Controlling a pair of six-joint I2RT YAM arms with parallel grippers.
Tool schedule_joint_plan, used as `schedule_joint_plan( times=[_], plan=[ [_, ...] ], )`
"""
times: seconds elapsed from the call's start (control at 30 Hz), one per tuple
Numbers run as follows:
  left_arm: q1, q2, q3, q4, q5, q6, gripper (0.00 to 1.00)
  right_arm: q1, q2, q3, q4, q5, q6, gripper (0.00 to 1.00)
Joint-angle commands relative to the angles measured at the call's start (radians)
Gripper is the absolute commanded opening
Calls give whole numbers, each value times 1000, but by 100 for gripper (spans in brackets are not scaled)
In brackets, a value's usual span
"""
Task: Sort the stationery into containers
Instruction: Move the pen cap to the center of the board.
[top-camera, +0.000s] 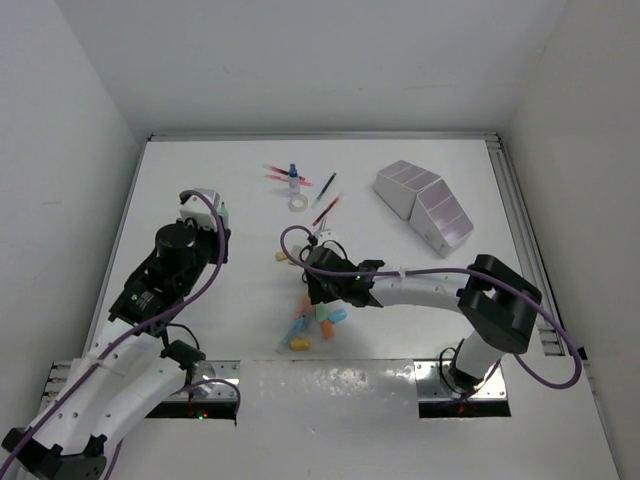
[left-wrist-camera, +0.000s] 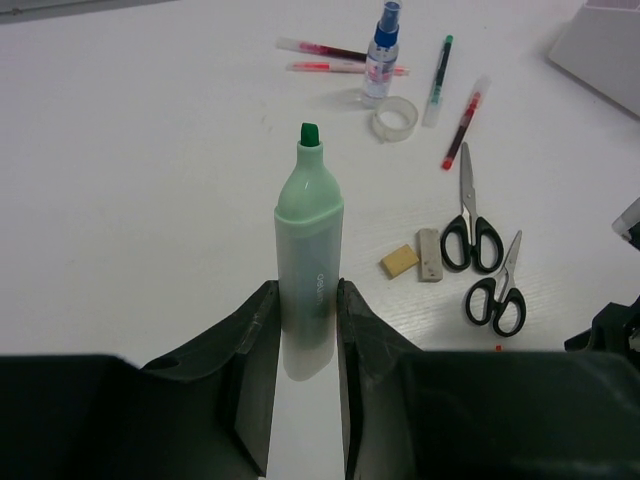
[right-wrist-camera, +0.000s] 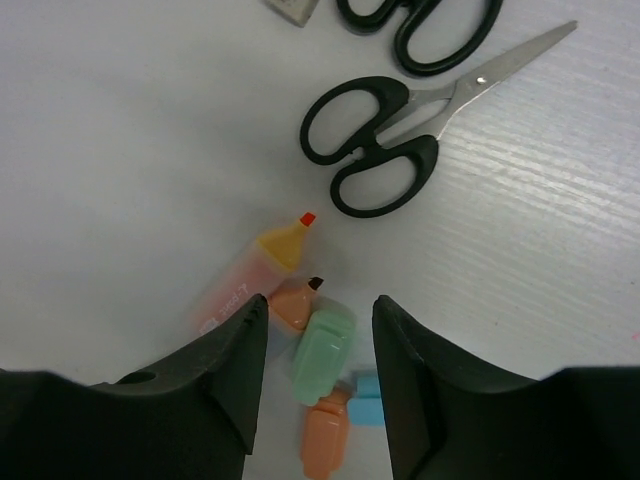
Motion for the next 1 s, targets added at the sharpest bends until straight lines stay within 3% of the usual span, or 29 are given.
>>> schedule_joint_plan(
  times=[0.0, 0.4, 0.97],
  plan=[
    [17, -25, -9, 10, -13, -17, 0, 35, 27, 78, -7, 32, 24, 46],
    [19, -46, -23, 16, -6, -21, 0, 78, 30, 26, -38, 93, 127, 37],
    [21, -68, -24, 10, 11, 5, 0, 78, 85, 12, -39, 95, 150, 37]
  ],
)
